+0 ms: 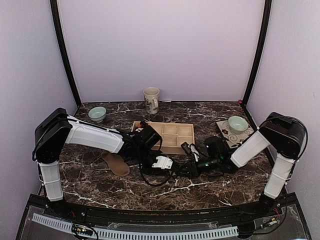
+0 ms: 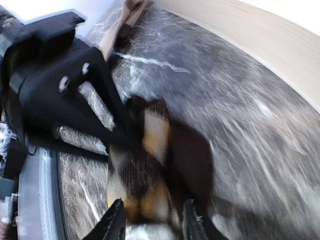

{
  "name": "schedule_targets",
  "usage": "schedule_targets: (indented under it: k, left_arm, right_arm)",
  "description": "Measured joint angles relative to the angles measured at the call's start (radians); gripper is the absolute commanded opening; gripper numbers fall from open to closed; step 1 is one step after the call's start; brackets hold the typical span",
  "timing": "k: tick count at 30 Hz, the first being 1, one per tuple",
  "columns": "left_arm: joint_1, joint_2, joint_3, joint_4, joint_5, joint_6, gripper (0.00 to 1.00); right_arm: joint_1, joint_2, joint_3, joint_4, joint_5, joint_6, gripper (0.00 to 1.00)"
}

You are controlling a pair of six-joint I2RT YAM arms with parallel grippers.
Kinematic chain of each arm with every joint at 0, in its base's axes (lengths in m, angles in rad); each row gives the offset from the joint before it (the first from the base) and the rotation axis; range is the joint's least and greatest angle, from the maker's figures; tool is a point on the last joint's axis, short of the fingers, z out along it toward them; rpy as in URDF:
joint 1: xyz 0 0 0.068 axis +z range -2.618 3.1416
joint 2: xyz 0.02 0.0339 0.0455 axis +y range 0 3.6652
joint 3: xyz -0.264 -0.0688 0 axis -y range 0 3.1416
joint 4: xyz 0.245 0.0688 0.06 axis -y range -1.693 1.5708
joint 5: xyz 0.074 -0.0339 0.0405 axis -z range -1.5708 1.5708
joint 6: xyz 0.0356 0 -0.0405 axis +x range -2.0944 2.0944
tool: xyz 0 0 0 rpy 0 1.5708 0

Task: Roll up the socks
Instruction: Roll the sock at the center of the board.

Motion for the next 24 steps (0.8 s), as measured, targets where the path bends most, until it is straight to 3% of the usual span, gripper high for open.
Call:
schedule_targets:
  k: [8, 13, 24]
  left_arm:
    - [0.048, 0.081, 0.146, -0.191, 0.163, -0.003, 0.22]
    - [0.071, 0.121, 0.204, -0.272, 0.241, -0.004, 0.22]
    - [0.119, 0.238, 0.357, -0.460, 0.396, 0.012, 0.21]
  right_arm:
    - [0.016, -0.289, -0.227, -0.035, 0.212, -0.102, 0.50]
    - [0.172, -0.439, -0.232, -0.087, 0.346, -0.261, 0.51]
    - [0.378, -0.384, -0.062, -0.287, 0.589, -0.573, 0.53]
